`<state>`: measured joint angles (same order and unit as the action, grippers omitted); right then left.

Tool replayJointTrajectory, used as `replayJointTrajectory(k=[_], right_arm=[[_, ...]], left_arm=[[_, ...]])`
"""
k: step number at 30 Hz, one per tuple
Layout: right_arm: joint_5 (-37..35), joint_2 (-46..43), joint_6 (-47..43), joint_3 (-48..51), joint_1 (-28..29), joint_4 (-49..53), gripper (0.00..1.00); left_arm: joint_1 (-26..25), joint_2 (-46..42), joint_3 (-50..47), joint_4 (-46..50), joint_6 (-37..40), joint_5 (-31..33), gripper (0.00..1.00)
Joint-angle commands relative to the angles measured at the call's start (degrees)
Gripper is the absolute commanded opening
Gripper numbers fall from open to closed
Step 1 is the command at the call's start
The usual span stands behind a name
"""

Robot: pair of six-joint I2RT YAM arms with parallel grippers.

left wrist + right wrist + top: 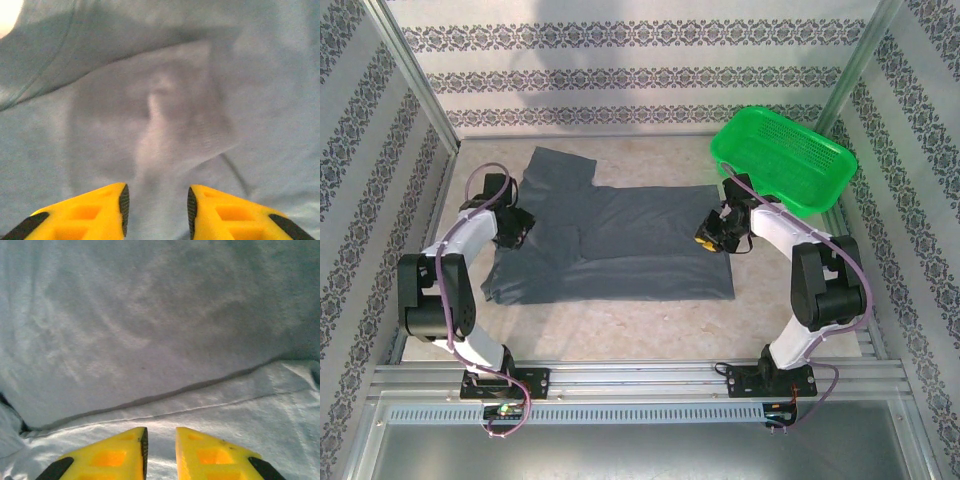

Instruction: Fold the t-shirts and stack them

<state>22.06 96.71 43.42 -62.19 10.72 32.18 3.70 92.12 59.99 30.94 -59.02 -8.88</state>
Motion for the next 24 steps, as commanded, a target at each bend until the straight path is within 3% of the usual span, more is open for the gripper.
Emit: replayJointTrajectory(k=[1, 7, 14, 24], right_arm=[[-4.09, 2.02, -0.06, 0.54, 0.18, 4.27, 0.20], [-8.08, 6.33, -2.11, -1.02, 0.45, 9.52, 0.16], [-9.71, 11.51, -4.39, -3.71, 4.13, 16.27, 0.17], [-3.62, 11.33, -3.00, -3.98, 10.64, 17.83, 0.21]], left_arm=[[-0.63, 1.62, -3.06, 3.50, -2.14, -0.18, 0.32], [1.05, 6.86, -2.89, 5.71, -2.84, 2.49, 0.27], [5.35, 5.00, -5.76, 9.97, -2.95, 4.92, 0.26], [13.01, 0.89, -7.12, 13.11, 1.02, 7.77, 0.27]])
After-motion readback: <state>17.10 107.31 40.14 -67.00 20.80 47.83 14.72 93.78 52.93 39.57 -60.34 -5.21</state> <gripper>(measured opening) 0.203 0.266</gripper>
